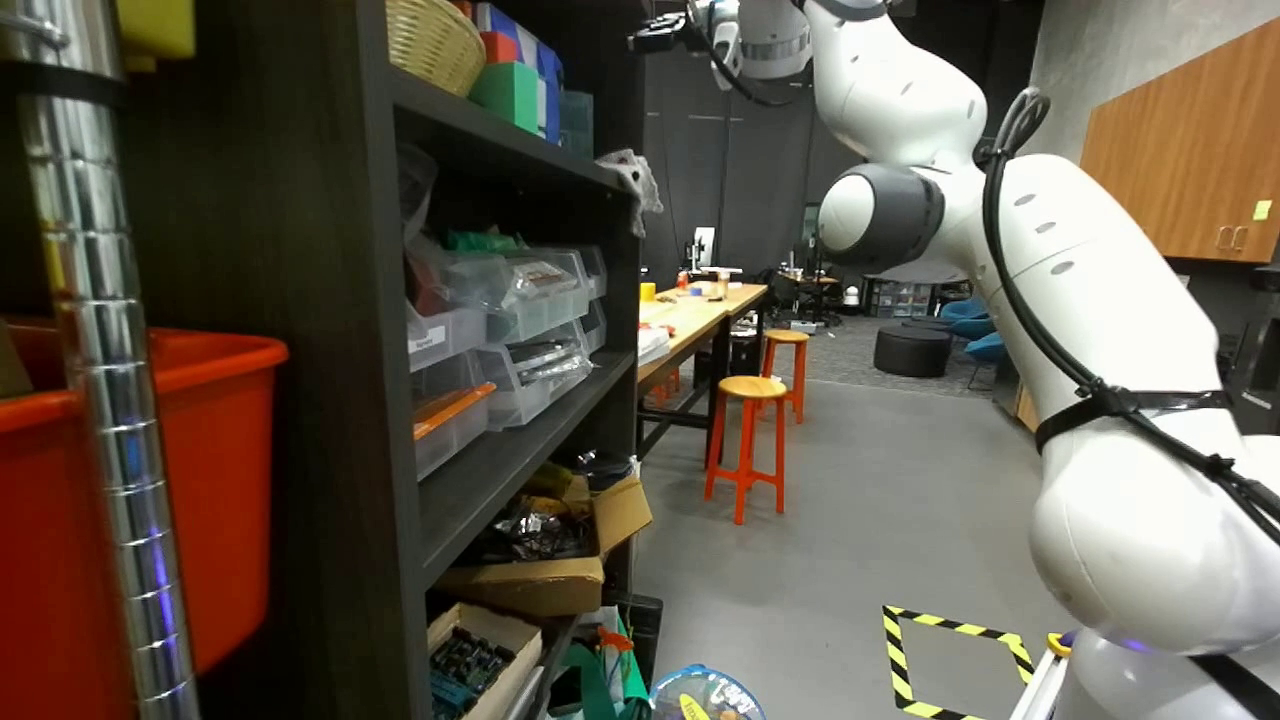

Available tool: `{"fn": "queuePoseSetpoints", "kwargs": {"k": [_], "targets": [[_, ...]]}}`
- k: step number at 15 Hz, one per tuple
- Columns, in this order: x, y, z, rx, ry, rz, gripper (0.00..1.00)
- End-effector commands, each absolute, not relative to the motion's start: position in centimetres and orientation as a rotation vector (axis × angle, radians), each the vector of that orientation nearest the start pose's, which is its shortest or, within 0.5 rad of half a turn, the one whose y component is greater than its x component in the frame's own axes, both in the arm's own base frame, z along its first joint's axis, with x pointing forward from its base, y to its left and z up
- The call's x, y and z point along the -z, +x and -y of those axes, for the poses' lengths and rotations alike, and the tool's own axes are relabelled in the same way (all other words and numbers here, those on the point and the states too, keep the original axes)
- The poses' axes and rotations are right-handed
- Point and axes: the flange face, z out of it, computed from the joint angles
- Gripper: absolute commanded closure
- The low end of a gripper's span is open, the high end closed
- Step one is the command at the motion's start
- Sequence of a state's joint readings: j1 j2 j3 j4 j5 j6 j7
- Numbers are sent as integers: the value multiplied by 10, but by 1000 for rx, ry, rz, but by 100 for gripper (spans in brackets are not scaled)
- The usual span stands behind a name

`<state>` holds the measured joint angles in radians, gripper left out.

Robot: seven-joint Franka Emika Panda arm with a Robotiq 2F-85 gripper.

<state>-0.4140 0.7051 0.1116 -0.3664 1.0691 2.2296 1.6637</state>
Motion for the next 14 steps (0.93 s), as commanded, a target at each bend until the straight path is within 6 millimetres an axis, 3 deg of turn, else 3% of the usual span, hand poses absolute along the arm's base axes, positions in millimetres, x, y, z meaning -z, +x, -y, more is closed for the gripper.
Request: {"fn": "queuePoseSetpoints", "kwargs": {"k": [1,14], "targets": [[-851,633,226,177,-853,-1383,0],[-869,591,189,375,-1299,-1665,0]]}}
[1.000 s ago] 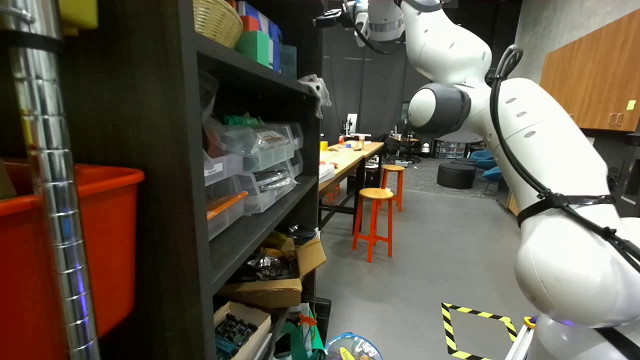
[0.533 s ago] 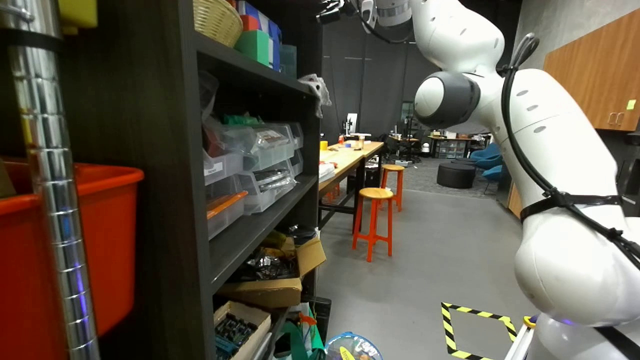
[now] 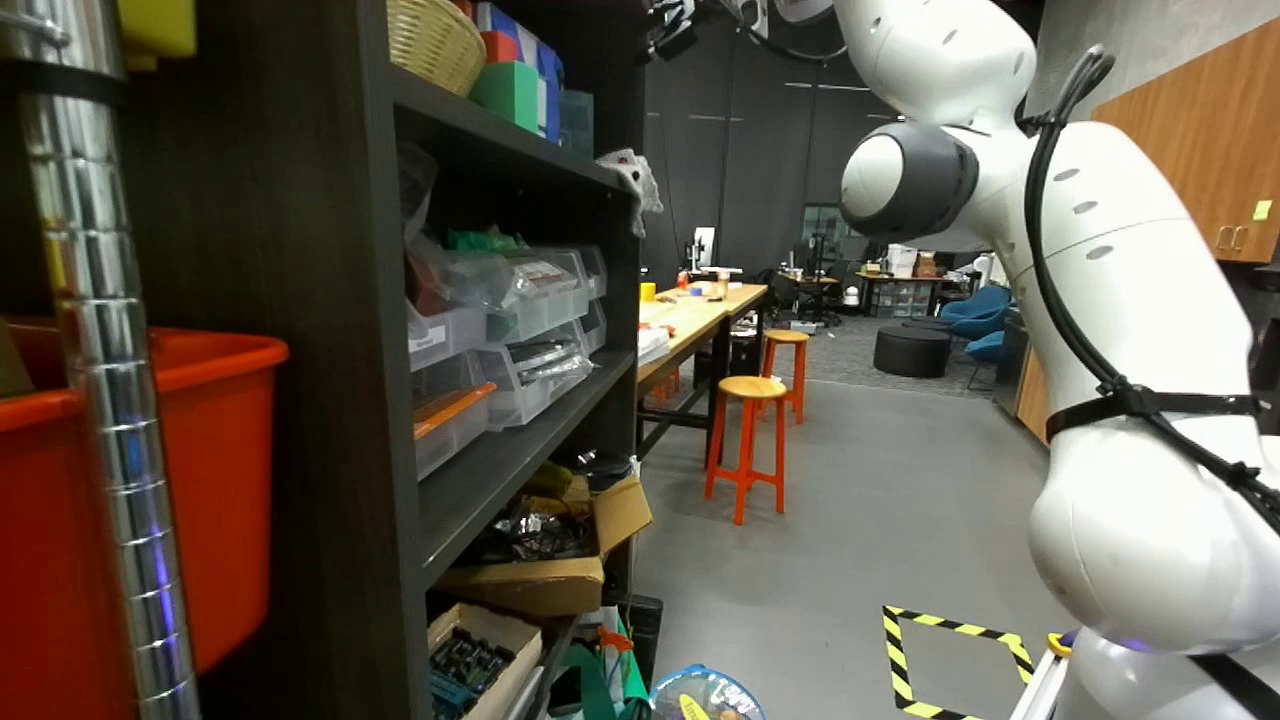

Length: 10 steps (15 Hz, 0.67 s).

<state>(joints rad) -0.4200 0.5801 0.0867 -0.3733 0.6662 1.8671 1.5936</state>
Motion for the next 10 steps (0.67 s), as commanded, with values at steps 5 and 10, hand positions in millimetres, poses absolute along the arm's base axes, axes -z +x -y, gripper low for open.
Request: {"fn": "queuePoseSetpoints", "kwargs": {"k": [5,10], "targets": [[-857,577,176,360,-1472,-1833,0],[-839,572,167,305,-1619,-1929,0]]}}
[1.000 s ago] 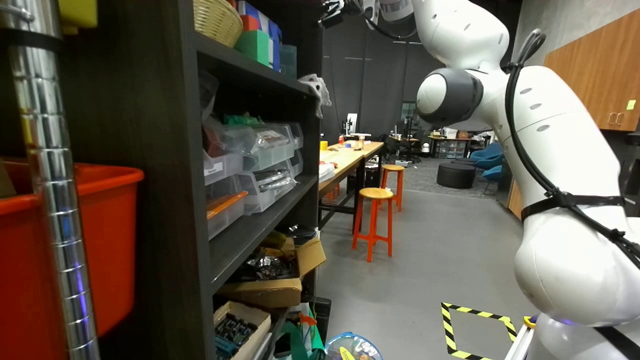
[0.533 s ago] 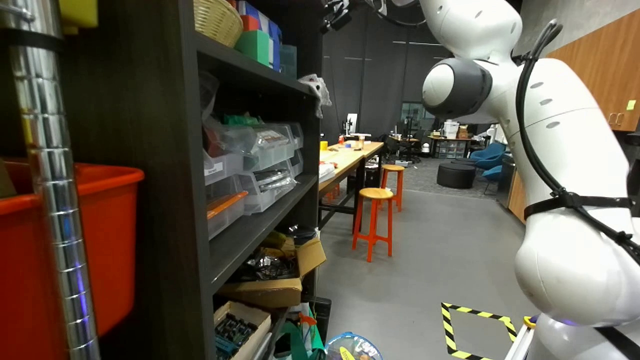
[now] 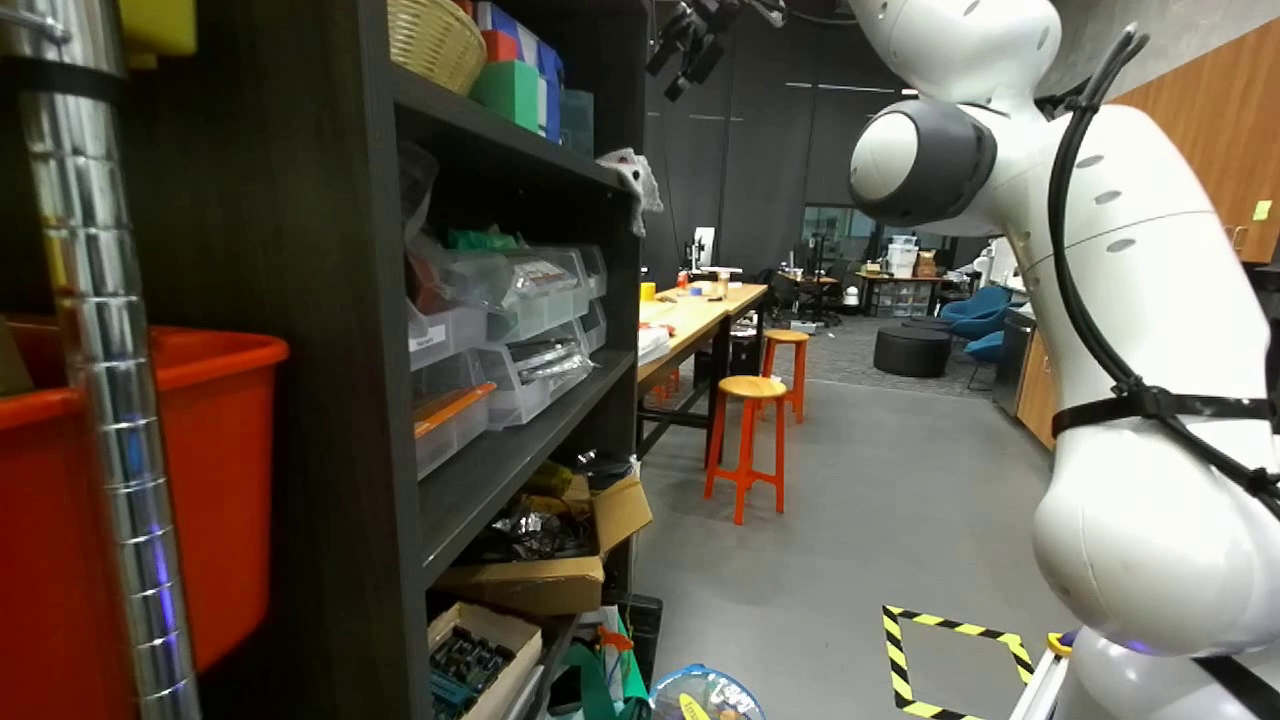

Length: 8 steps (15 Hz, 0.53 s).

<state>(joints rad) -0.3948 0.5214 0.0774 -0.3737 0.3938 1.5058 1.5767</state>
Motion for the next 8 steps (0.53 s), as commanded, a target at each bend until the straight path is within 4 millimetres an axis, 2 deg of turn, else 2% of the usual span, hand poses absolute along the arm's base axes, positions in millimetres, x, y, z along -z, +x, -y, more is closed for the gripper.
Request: {"fn": "queuePoseSetpoints", "kwargs": {"k": [1,8], "targets": [[-835,572,165,281,-1636,-1937,0],[-802,579,158,26,-1721,-1921,0]]}}
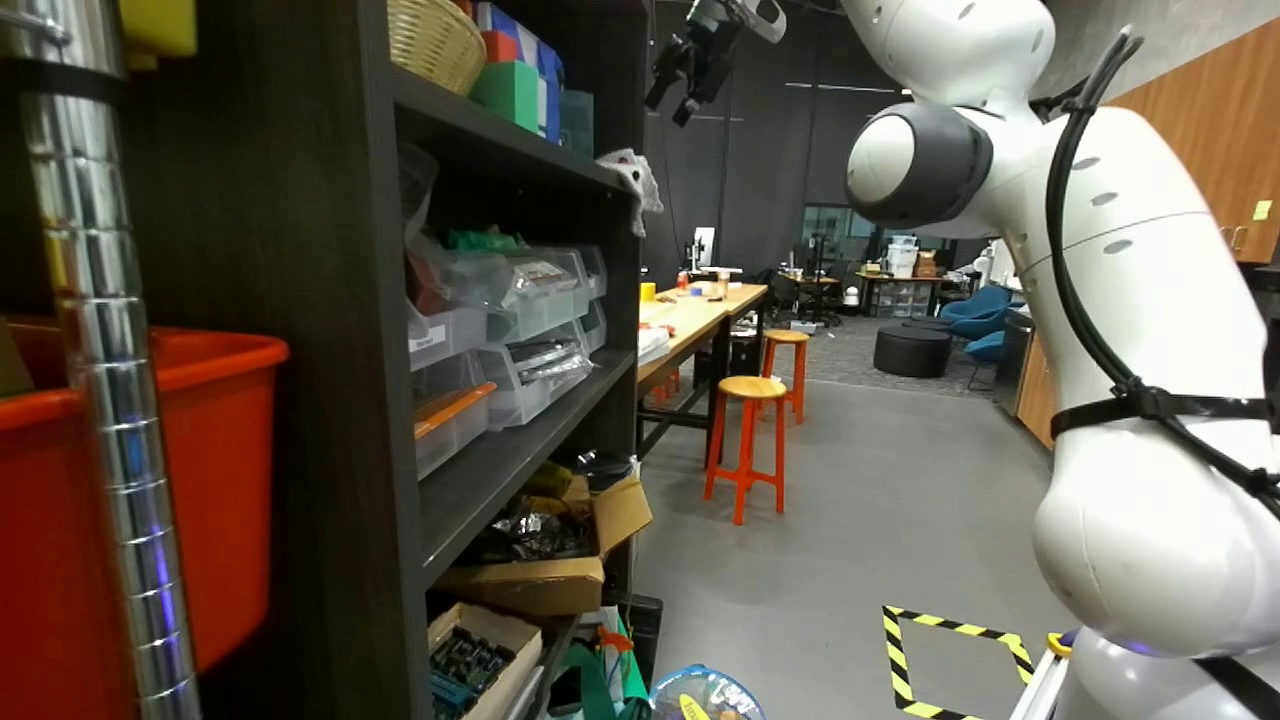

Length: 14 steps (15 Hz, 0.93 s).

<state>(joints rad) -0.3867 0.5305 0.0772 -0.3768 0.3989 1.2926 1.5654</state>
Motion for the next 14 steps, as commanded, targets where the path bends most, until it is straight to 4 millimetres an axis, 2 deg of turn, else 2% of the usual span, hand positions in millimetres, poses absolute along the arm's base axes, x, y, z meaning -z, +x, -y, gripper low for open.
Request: {"fn": "queuePoseSetpoints", "kwargs": {"k": [1,4,5,8,14], "targets": [[-799,582,157,1,-1716,-1903,0],[-798,596,155,-12,-1669,-1804,0],[-795,593,154,-9,-1701,-1858,0],[-789,598,155,-19,-1698,-1856,0],[-791,597,155,-16,-1698,-1855,0]]}}
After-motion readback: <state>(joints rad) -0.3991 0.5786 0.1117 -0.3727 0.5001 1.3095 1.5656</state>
